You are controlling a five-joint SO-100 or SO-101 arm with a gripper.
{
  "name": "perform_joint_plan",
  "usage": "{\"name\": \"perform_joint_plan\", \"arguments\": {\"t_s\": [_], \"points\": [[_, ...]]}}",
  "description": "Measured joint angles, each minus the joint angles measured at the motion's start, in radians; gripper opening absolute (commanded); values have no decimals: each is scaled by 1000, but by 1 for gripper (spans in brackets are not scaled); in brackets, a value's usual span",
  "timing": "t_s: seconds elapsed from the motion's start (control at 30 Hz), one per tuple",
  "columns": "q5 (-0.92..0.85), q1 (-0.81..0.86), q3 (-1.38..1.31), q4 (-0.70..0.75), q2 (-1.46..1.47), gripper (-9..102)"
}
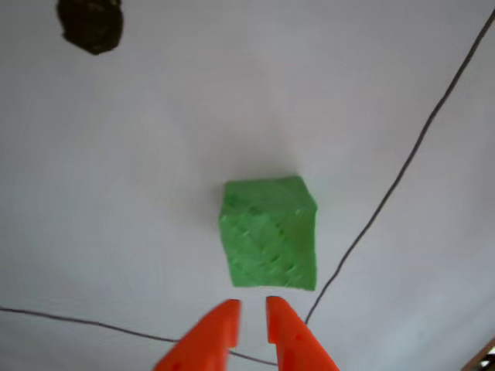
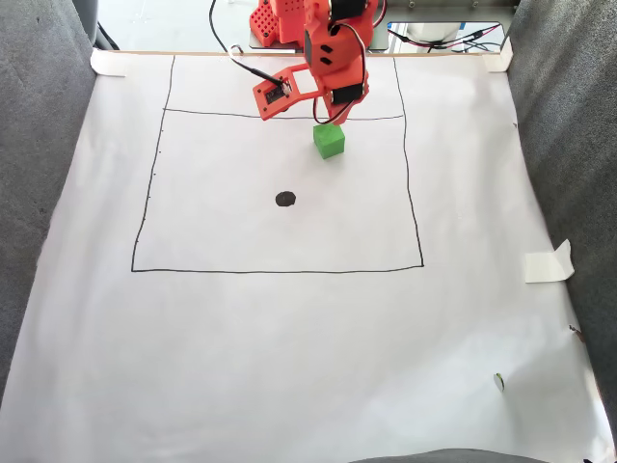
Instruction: Grasp the colored block, Place it on the black dot, and then return the arm to the default position.
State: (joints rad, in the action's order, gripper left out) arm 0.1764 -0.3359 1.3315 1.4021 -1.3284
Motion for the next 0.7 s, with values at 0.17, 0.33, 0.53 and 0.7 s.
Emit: {"name": "perform_joint_plan", "arguments": {"t_s": [0.17,0.33,0.53,0.7], "points": [[-35,6,37,5,0,15],[-86,17,44,25,0,21],[-160,18,52,94,0,31],[-209,18,75,112,0,33]]}}
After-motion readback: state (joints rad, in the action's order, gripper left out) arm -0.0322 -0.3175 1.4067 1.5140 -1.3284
